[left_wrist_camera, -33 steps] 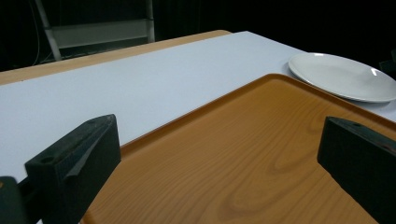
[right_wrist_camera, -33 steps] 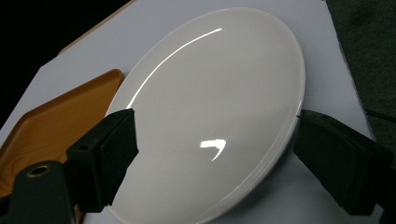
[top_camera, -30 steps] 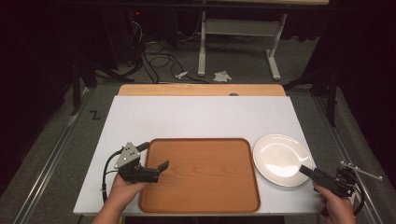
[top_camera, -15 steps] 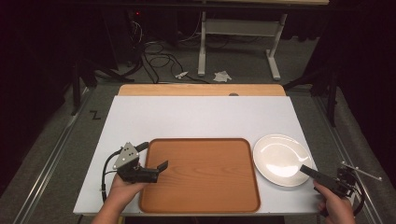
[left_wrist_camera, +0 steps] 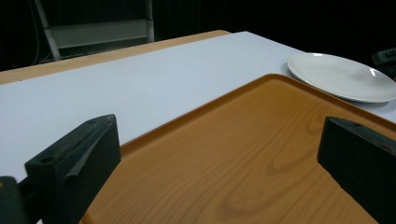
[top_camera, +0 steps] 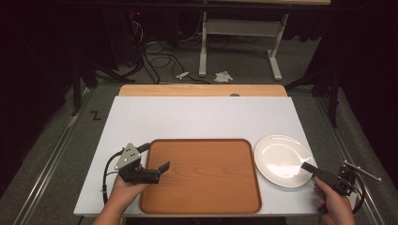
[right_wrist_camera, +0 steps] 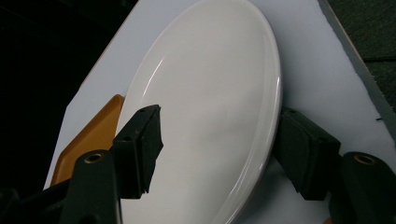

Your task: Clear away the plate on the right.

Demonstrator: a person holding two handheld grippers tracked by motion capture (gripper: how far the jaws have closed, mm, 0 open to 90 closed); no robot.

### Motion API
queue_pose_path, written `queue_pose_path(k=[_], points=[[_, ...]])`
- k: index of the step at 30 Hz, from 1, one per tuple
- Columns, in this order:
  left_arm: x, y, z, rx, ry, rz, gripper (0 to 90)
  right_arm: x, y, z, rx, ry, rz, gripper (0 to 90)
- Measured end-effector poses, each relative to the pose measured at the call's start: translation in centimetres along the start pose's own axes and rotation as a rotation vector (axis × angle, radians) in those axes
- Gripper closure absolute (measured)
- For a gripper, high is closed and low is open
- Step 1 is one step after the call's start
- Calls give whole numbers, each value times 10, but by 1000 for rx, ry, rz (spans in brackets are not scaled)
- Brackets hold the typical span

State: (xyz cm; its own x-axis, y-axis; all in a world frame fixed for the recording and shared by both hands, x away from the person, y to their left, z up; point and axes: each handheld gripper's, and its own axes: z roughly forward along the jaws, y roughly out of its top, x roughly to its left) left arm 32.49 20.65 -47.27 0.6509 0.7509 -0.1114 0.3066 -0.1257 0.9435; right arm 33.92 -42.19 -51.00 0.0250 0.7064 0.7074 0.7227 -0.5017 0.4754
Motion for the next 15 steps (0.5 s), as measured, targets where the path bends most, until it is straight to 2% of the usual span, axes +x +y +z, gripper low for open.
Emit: queue_pose_path(k=[3, 6, 7, 14, 15], points=[[1, 0, -1, -3, 1, -1, 2, 0, 0, 0, -3, 9, 6, 347], [1, 1, -1, -6, 3, -1, 2, 1, 2, 1, 10, -3, 7, 366], [1, 1, -2, -8, 2, -4, 2, 2, 2, 0, 18, -22, 4, 403], [2, 1, -4, -15, 3, -6, 2, 1, 1, -3, 34, -26, -13, 432], [2, 1, -4, -16, 3, -5, 2, 1, 0, -3, 37, -31, -22, 463]])
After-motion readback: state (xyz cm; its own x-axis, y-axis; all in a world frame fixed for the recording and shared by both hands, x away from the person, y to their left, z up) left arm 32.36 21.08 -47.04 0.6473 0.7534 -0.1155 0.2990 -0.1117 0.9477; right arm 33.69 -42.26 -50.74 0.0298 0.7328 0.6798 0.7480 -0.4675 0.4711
